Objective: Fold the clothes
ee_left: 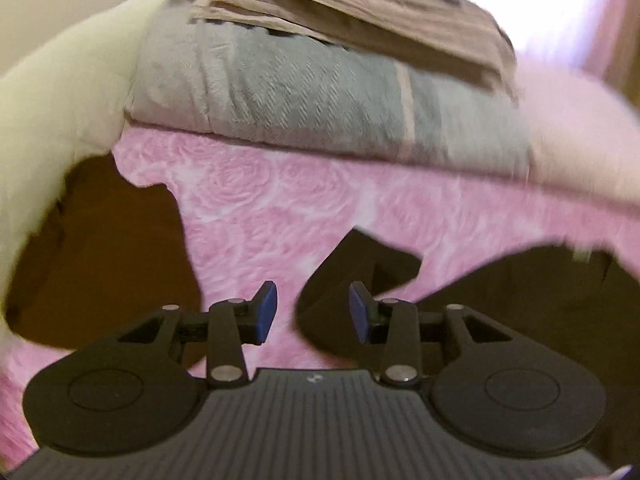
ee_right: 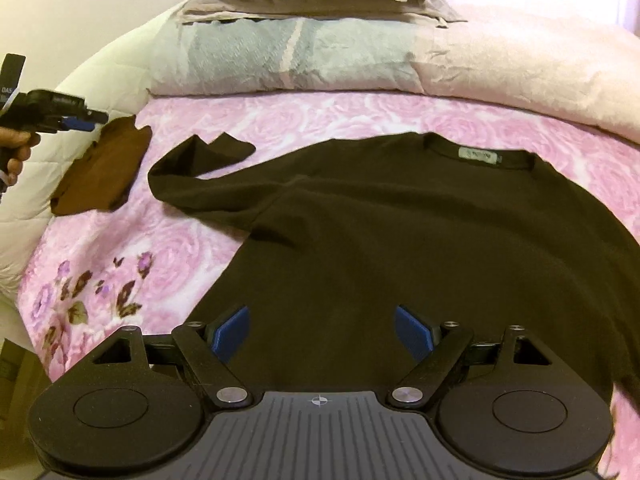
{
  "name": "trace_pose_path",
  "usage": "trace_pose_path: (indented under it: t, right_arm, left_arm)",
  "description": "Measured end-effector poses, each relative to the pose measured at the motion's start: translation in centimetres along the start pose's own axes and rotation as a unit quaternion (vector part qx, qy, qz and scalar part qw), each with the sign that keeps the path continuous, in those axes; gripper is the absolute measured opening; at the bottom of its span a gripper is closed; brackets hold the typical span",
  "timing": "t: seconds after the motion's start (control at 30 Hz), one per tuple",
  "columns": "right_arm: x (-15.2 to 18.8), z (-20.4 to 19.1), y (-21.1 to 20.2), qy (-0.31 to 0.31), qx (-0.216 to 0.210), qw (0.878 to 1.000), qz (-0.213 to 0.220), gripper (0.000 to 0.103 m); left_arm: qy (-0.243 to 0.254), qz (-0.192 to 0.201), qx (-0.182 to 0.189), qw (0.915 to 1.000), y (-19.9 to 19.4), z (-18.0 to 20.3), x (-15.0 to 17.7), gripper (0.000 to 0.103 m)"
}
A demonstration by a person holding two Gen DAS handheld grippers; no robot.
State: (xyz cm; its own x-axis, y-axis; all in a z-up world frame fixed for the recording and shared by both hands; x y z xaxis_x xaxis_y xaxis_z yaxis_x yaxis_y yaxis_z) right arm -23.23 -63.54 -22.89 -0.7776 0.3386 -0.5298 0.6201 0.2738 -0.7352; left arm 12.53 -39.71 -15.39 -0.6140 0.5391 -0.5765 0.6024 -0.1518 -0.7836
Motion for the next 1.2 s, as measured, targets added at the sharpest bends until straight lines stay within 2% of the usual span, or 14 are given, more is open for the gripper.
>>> trace_pose_path:
  t: [0.13, 0.27, 0.47, 0.53, 0.7, 0.73, 0.77, 0.83, 0.87, 0.9, 0.97, 1.0, 1.1, 1.2]
  right_arm:
    - [0.6, -0.6, -1.2, 0.015, 0.016, 1.000, 0.005, 0.083]
    - [0.6, -1.6, -0.2, 0.029, 0.045, 0.999, 0.000, 0.083]
    - [0.2, -3.8, 2.9, 0.098, 0.118, 0.988, 0.006, 0.083]
    - [0.4, -5.0, 4.4, 0.128, 0.130, 0.983, 0.003, 0.083]
    - [0.0, -9.1, 8.0, 0.133, 0.121, 0.983, -0.026, 0.083]
    - [-0.2, -9.7, 8.5, 0.128, 0.118, 0.984, -0.028, 0.083]
    - [-0.5, -10.2, 9.0, 0.125, 0.119, 0.985, -0.031, 0.083]
    - [-1.2, -10.7, 10.0, 0.134, 0.120, 0.983, -0.032, 0.083]
    - [-1.6, -10.9, 10.3, 0.137, 0.121, 0.983, -0.031, 0.083]
    - [-2.1, -11.0, 10.5, 0.138, 0.121, 0.983, -0.028, 0.083]
    - [-3.0, -11.3, 11.1, 0.141, 0.121, 0.982, -0.024, 0.083]
    - [-3.5, -11.4, 11.3, 0.136, 0.120, 0.983, -0.021, 0.083]
    - [-5.0, -11.8, 12.2, 0.124, 0.113, 0.986, -0.018, 0.083]
    - [-6.0, -11.9, 13.5, 0.121, 0.102, 0.987, -0.019, 0.083]
  left_arm:
    - [0.070, -0.003, -0.003, 0.9975, 2.4, 0.2, -0.7, 0.034]
    - [0.114, -0.006, 0.046, 0.9924, 7.3, 1.2, -2.5, 0.036]
    - [0.207, -0.019, 0.136, 0.9688, 18.2, 5.9, -4.4, 0.036]
    - [0.226, -0.026, 0.159, 0.9607, 21.2, 7.3, -4.5, 0.036]
    - [0.246, -0.038, 0.211, 0.9453, 25.0, 9.2, -3.5, 0.036]
    - [0.252, -0.038, 0.219, 0.9420, 25.5, 9.5, -3.1, 0.030]
    - [0.243, -0.036, 0.224, 0.9430, 25.4, 9.2, -3.2, 0.004]
    - [0.207, -0.030, 0.232, 0.9500, 24.6, 7.8, -3.9, 0.001]
    - [0.177, -0.019, 0.226, 0.9578, 23.8, 6.3, -4.5, 0.001]
    - [0.139, -0.003, 0.212, 0.9674, 22.9, 4.2, -5.4, 0.001]
    - [0.047, 0.016, 0.161, 0.9858, 20.6, -1.8, -6.0, 0.000]
    - [-0.001, 0.024, 0.131, 0.9910, 19.4, -5.2, -6.1, 0.000]
    - [-0.068, -0.005, 0.068, 0.9953, 16.7, -11.7, -1.9, 0.000]
    - [-0.122, -0.043, 0.008, 0.9915, 13.9, -17.7, 3.1, 0.001]
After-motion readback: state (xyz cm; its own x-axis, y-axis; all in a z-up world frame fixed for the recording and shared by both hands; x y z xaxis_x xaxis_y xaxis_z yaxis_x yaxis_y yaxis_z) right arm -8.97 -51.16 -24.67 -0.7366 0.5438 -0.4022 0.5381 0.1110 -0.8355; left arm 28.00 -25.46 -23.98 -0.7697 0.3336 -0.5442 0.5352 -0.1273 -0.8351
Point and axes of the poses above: each gripper's, at about its wrist camera, not at the fingertips, and y roughly the way its jaws point, z to its right, x to its underside, the point moved 8 cm from there along y, roughly the way its jaws point, and after that the axes turned 13 degrees about -x, right-handed, at the moved point
